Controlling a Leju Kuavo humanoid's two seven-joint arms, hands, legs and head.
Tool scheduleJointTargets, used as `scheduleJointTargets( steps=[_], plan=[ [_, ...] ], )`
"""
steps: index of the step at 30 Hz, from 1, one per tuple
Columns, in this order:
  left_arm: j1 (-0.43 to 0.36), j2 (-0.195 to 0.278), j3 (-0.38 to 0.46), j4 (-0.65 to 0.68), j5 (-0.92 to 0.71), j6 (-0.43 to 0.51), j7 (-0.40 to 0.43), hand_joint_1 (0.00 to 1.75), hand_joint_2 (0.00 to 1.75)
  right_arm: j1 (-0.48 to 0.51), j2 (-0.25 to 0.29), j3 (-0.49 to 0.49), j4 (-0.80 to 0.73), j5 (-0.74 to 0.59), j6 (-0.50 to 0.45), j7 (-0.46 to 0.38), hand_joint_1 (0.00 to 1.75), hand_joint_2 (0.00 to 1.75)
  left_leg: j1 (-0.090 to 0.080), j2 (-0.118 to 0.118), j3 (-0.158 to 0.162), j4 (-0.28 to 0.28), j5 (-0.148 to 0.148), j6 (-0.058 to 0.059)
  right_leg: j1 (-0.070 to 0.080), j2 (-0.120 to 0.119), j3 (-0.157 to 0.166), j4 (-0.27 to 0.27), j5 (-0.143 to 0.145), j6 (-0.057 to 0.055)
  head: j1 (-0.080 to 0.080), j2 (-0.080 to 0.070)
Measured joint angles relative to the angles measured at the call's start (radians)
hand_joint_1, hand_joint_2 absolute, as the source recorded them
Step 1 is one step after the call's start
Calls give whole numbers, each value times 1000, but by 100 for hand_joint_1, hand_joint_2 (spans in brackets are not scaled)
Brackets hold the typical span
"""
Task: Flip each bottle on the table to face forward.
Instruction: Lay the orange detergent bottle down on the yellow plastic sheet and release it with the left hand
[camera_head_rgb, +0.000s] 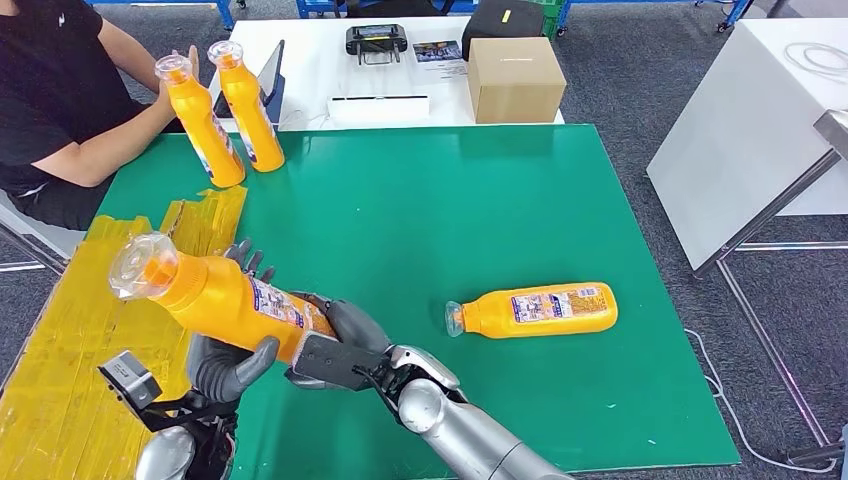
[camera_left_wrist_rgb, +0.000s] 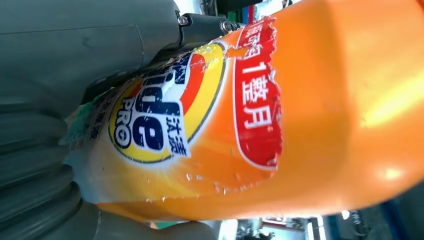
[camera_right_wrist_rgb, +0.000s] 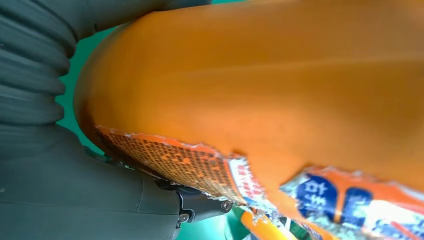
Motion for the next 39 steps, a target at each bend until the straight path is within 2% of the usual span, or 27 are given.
scheduleJointTargets(
  steps=[19,20,23,24,26,30,34,35,37,39],
  plan=[
    [-1,32,3,23,-4,-35,-20,175,175,0,0,22,32,19,-13,-1,175,175,0,0,0,0,0,0,0,0,0,0,0,0,0,0],
    [-1,32,4,23,-7,-34,-21,175,175,0,0,22,32,21,-15,-1,134,175,0,0,0,0,0,0,0,0,0,0,0,0,0,0],
    [-1,33,4,23,-45,-12,-30,175,175,0,-4,22,31,39,-36,0,3,44,0,0,0,0,0,0,0,0,0,0,0,0,0,0],
    [-1,34,4,23,-69,7,-33,175,175,0,-7,22,29,48,-47,2,0,0,0,0,0,0,0,0,0,0,0,0,0,0,0,0],
    [-1,38,8,21,-141,70,-36,175,175,4,-20,20,15,65,-64,7,0,0,0,0,0,0,0,0,0,0,0,0,0,0,0,0],
    [-1,59,48,19,-349,271,-37,175,175,23,-66,-5,-53,77,-70,11,0,0,0,0,0,0,0,0,0,0,0,0,0,0,0,0],
    [-1,65,65,19,-407,330,-37,175,175,31,-83,-16,-79,82,-70,11,0,0,0,0,0,0,0,0,0,0,0,0,0,0,0,0],
    [0,72,82,19,-455,377,-36,175,175,40,-98,-26,-101,85,-69,10,0,0,0,0,-1,0,0,0,0,0,0,0,0,0,0,0],
    [12,99,174,27,-608,532,-37,175,175,83,-174,-76,-214,94,-58,2,0,0,0,0,-1,0,0,0,0,0,-1,0,0,0,0,0],
    [26,119,249,35,-695,622,-40,175,175,119,-235,-119,-309,99,-47,-6,0,0,0,0,-2,0,0,0,0,0,-2,0,0,0,0,0]
  ],
)
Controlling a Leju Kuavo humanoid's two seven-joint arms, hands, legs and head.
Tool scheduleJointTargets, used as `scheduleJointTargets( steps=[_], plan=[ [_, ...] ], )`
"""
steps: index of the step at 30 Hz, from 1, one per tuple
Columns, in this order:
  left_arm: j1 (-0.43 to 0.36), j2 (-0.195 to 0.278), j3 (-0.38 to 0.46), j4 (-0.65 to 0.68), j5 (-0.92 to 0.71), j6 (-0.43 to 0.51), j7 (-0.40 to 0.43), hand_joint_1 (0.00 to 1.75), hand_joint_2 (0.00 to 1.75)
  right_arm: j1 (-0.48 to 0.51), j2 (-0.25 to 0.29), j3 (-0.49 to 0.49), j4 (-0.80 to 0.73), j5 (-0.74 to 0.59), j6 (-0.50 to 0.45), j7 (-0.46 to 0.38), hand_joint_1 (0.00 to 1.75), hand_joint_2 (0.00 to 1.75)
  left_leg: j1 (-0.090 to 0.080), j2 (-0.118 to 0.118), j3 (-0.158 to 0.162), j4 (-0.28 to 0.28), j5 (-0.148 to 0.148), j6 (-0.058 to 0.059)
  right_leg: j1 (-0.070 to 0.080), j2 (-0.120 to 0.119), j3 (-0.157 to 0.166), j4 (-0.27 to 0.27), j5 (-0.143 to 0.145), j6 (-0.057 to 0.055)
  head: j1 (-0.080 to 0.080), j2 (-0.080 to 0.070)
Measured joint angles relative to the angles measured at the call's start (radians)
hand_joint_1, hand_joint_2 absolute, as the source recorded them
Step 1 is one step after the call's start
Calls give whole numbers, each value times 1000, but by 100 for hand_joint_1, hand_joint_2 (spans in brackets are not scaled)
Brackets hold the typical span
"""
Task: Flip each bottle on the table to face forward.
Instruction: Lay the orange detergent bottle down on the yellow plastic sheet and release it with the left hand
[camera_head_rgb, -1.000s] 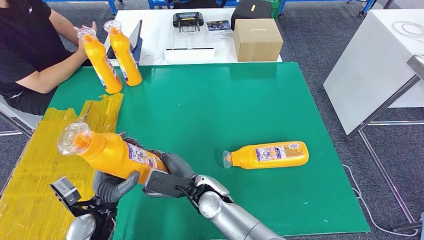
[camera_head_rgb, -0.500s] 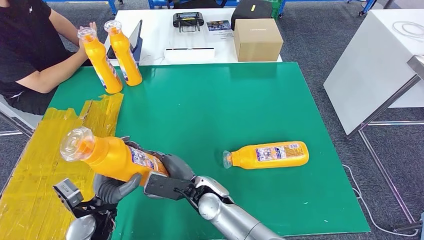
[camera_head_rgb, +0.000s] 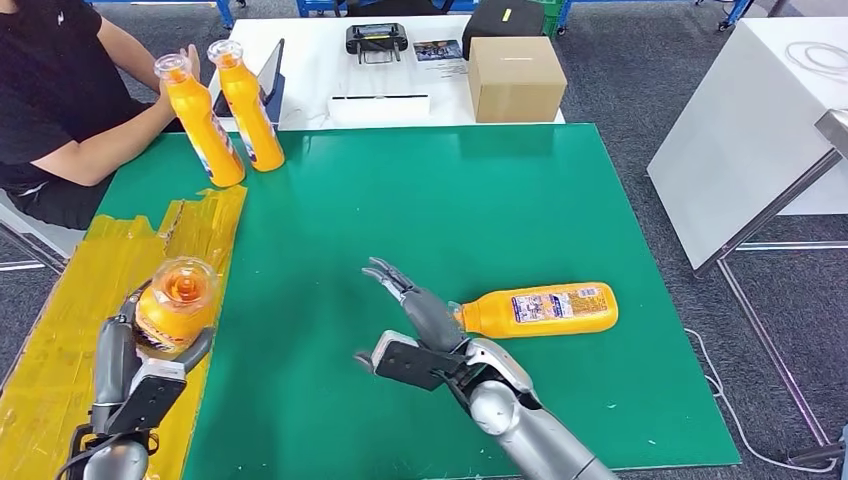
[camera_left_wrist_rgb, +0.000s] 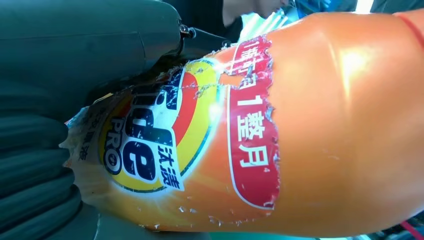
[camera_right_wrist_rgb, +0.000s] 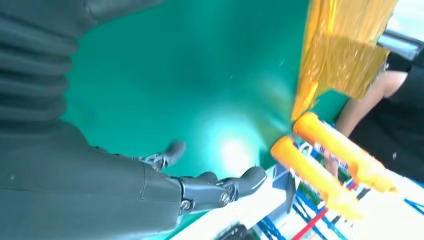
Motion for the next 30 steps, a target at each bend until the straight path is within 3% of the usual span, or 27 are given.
scheduleJointTargets(
  steps=[4,8,13,19,28,29,30],
  plan=[
    [6,3,20,4,-10,6,-4,175,175,15,-19,-13,-40,2,4,-2,0,0,0,0,0,0,0,0,0,0,0,0,0,0,0,0],
    [11,8,32,12,-130,99,43,175,175,25,-41,-23,-69,10,2,-2,0,175,0,0,0,0,0,0,0,0,0,0,0,0,0,0],
    [42,48,83,86,-413,278,131,175,175,64,-129,-69,-140,-9,7,-10,0,175,0,0,0,0,0,0,0,0,0,0,0,0,0,0],
    [46,109,120,238,-589,252,179,175,175,95,-208,-132,-197,-15,47,-21,0,175,0,0,0,0,0,0,0,0,0,0,0,0,0,0],
    [6,148,96,393,-687,281,222,175,175,78,-219,-141,-200,-16,65,-28,0,175,-1,-2,4,0,0,0,0,-1,5,0,0,0,0,0],
    [1,151,94,401,-694,280,228,139,175,74,-219,-140,-200,-16,67,-28,0,175,-1,-2,4,0,0,0,0,-1,5,0,0,0,0,0],
    [-5,154,89,409,-703,279,235,95,131,68,-218,-138,-199,-17,70,-27,0,175,-1,-2,5,0,0,0,0,-1,6,1,0,0,0,0]
  ],
)
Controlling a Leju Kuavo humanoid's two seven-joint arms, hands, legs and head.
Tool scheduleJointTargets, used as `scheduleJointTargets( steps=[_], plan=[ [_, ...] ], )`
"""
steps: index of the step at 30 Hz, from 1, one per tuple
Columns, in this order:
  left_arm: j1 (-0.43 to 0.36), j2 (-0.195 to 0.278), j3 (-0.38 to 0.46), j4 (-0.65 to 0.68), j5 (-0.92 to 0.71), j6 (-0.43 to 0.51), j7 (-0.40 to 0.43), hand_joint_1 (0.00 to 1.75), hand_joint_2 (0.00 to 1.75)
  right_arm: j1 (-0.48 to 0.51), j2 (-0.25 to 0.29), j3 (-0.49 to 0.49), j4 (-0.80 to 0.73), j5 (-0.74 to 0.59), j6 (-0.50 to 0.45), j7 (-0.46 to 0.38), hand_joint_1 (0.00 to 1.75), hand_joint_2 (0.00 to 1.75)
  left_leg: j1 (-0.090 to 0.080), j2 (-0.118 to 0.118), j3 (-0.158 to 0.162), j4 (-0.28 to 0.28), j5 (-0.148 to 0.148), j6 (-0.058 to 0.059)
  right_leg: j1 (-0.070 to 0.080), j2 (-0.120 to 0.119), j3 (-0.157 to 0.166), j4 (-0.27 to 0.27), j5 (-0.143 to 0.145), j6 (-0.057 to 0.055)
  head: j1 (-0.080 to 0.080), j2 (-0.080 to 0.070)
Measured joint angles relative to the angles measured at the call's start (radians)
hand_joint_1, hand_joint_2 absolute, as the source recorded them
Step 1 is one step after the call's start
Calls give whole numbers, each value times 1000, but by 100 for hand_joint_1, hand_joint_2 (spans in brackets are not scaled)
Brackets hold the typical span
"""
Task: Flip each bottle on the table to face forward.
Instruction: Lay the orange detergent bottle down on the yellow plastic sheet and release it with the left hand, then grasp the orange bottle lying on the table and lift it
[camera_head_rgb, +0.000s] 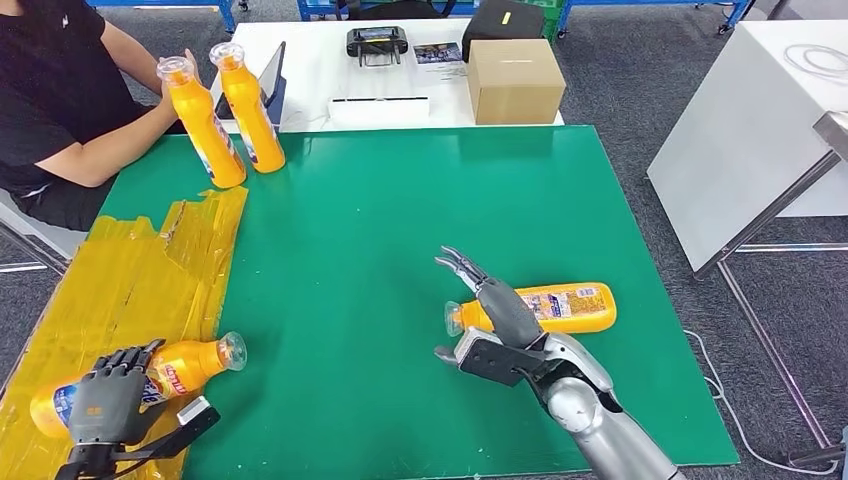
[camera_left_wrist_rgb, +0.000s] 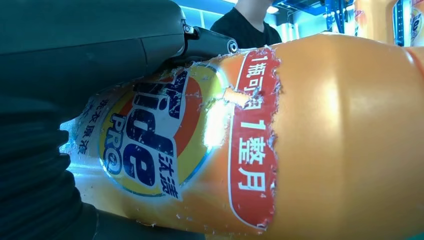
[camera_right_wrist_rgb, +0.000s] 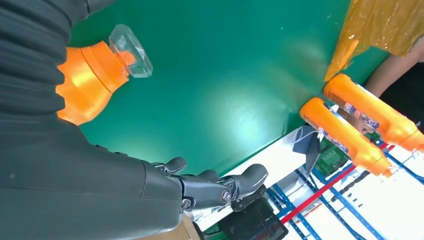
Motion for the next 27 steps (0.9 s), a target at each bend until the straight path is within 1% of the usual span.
scheduleJointTargets(
  steps=[2,3,7,11,15,18,22,25,27],
  plan=[
    [-16,7,-13,21,-15,-2,13,8,44,-17,3,4,4,-2,6,3,0,175,0,-1,1,0,1,-1,0,-1,1,0,0,0,0,0],
    [-23,12,-21,34,-18,-5,17,0,0,-27,6,7,7,-3,8,5,0,175,0,-3,2,0,1,-2,0,-2,2,0,0,0,0,0],
    [-45,35,-61,74,15,-41,10,0,0,-54,15,19,18,-9,9,10,0,175,0,-9,4,-1,3,-3,0,-8,5,1,-1,-1,0,0],
    [-33,60,-99,77,94,-68,-40,0,0,-65,10,25,30,-11,8,15,0,175,0,-10,4,-1,5,-3,0,-9,6,1,-1,-1,0,0],
    [3,70,-126,42,182,-102,-106,0,0,-69,-21,21,46,-12,21,24,0,175,-2,-11,3,0,5,-3,-3,-10,6,1,-1,-1,0,0],
    [19,77,-137,19,201,-114,-121,0,0,-70,-43,14,57,-13,28,25,0,175,-3,-12,2,0,5,-2,-4,-11,5,1,-1,0,0,0],
    [30,82,-143,4,214,-120,-129,0,0,-71,-59,13,69,-13,31,27,0,175,-3,-11,2,0,5,-2,-4,-11,4,1,0,0,0,0],
    [41,84,-145,-12,262,-146,-165,0,0,-72,-74,9,76,-12,35,39,0,175,-3,-12,2,0,5,-2,-4,-11,4,1,0,0,0,0],
    [58,85,-144,-37,308,-175,-198,0,0,-69,-98,-3,80,-10,41,46,0,175,-2,-12,2,0,5,-2,-4,-11,4,1,0,0,0,0]
  ],
)
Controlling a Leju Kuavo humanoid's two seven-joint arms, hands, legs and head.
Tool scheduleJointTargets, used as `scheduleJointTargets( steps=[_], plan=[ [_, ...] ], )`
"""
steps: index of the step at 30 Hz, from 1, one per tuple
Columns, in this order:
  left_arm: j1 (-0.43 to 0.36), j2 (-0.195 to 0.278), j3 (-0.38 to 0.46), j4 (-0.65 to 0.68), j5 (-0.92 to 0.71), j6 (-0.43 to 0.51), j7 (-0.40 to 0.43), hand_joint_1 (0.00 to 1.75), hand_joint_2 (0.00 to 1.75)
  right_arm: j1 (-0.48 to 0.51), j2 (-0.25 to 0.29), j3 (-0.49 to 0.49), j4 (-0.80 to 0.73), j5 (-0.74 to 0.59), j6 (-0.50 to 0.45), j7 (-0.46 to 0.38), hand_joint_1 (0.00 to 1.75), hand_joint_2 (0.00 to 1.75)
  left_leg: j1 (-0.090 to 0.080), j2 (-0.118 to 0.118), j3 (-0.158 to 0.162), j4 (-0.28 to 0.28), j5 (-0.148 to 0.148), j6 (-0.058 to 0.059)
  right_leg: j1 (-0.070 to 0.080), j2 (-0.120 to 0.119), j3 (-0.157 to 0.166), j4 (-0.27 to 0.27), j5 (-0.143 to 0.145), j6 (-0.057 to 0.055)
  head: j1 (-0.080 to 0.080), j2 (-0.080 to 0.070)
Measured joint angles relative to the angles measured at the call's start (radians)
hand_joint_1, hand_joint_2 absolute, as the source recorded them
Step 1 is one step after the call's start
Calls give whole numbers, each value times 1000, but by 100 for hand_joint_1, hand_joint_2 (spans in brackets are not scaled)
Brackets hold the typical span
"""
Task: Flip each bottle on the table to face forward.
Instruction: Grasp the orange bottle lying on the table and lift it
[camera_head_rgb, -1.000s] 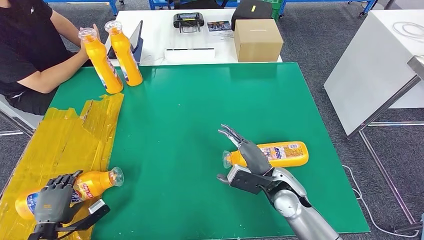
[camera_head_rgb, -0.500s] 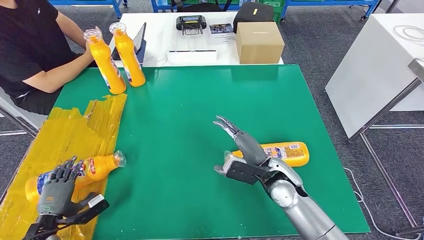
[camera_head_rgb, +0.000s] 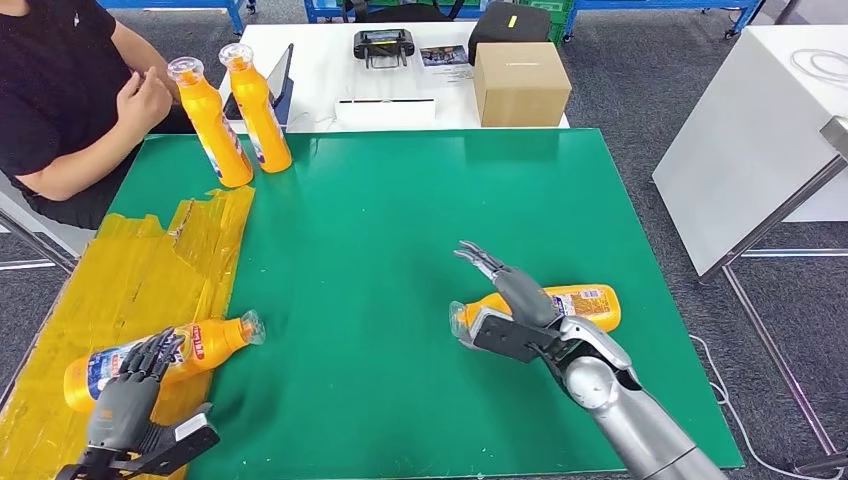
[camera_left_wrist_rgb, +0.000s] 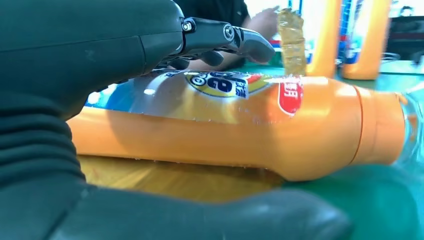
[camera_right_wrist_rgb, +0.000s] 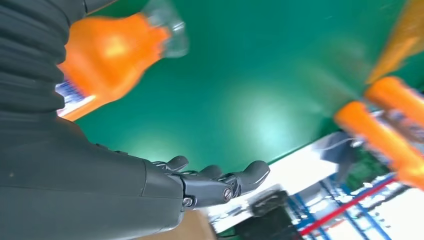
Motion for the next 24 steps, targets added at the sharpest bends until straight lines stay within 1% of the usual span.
scheduleJointTargets(
  steps=[4,6,8,11,13,16,18,20,24],
  plan=[
    [41,0,7,-68,90,-72,-67,0,0,27,-64,-48,3,12,24,4,0,175,0,0,-1,0,0,0,0,0,-1,0,0,0,0,0],
    [57,-4,17,-100,164,-109,-106,0,0,51,-88,-75,0,26,32,4,0,175,0,0,-2,0,0,0,0,0,-2,0,0,0,0,0],
    [73,-11,23,-139,293,-141,-134,0,0,79,-107,-102,-9,42,36,6,0,175,0,0,-4,1,0,0,0,0,-4,-1,0,0,0,0],
    [85,-25,26,-209,544,-206,-146,0,0,121,-130,-142,-29,82,36,18,0,175,0,1,-6,1,0,0,0,0,-6,-1,0,0,0,0],
    [80,-41,38,-261,711,-293,-148,0,0,146,-139,-167,-42,112,36,29,0,175,0,1,-6,1,0,0,0,0,-6,0,0,0,0,0],
    [62,-81,82,-319,885,-485,-150,0,0,183,-152,-196,-62,138,44,44,0,175,0,1,-6,1,0,0,0,0,-6,0,0,0,0,0],
    [54,-113,123,-349,954,-610,-151,0,0,206,-166,-215,-74,147,49,49,0,175,0,1,-7,1,0,0,0,1,-7,0,0,0,0,0],
    [51,-141,161,-379,985,-683,-151,0,0,227,-181,-236,-85,153,54,56,0,175,0,2,-7,1,0,0,0,1,-8,0,0,0,0,0],
    [50,-188,206,-428,982,-721,-151,0,0,249,-210,-270,-96,176,73,68,0,175,0,3,-8,1,-1,1,0,2,-9,0,0,0,0,0]
  ],
)
